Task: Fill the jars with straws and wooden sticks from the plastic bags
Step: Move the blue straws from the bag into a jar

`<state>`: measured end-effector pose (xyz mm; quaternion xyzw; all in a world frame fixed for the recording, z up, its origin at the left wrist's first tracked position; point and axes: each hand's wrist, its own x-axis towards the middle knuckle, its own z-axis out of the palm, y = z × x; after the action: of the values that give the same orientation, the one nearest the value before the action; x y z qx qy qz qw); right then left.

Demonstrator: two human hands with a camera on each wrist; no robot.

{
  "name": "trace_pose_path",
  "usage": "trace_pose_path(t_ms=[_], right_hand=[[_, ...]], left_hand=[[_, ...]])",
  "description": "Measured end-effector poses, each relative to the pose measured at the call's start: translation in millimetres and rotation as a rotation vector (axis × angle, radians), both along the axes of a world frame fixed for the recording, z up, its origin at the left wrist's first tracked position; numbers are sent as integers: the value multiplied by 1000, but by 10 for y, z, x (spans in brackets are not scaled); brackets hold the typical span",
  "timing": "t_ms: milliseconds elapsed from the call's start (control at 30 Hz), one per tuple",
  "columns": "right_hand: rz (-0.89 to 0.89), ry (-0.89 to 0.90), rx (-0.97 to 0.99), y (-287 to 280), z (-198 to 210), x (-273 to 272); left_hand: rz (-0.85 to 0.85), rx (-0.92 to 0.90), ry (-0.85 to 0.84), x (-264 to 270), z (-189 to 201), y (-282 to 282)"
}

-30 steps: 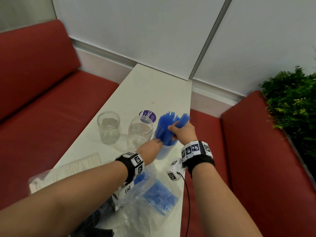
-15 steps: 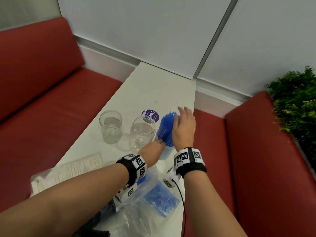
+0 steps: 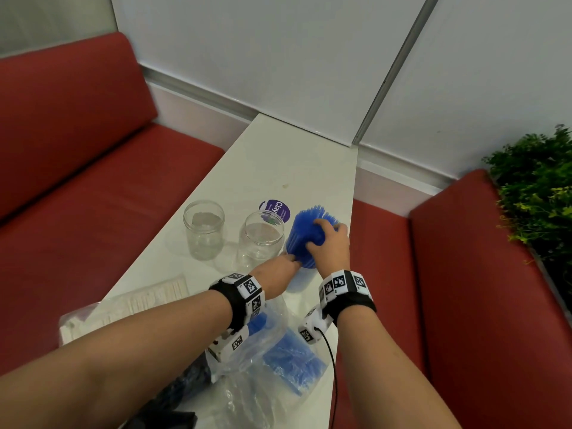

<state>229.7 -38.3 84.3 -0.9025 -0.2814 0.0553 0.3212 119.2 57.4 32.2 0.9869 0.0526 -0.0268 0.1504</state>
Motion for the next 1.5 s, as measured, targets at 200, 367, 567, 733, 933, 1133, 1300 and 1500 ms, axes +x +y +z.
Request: trace_pose_path(t_ms=[200, 367, 567, 733, 933, 1133, 1300, 1500], right_hand=[[-44, -223, -43, -17, 73, -208], [49, -99, -317, -65, -11, -317], [-53, -191, -53, -83, 251, -379], [112, -18, 265, 83, 245, -887], [353, 299, -514, 236, -558, -1450], [370, 180, -829, 41, -1081, -1711], [236, 230, -690, 30, -1114, -1775], [87, 396, -342, 35, -936, -1774]], left_hand=[[-4, -5, 38, -24, 71, 115], [-13, 24, 74, -84, 151, 100], [47, -114, 13, -280, 306, 151], [101, -238, 321, -639, 221, 315], [-12, -295, 765, -1124, -104, 220], [101, -149, 584, -1438, -190, 283], [59, -157, 615, -1431, -34, 259], [250, -375, 379, -1497, 102, 385]])
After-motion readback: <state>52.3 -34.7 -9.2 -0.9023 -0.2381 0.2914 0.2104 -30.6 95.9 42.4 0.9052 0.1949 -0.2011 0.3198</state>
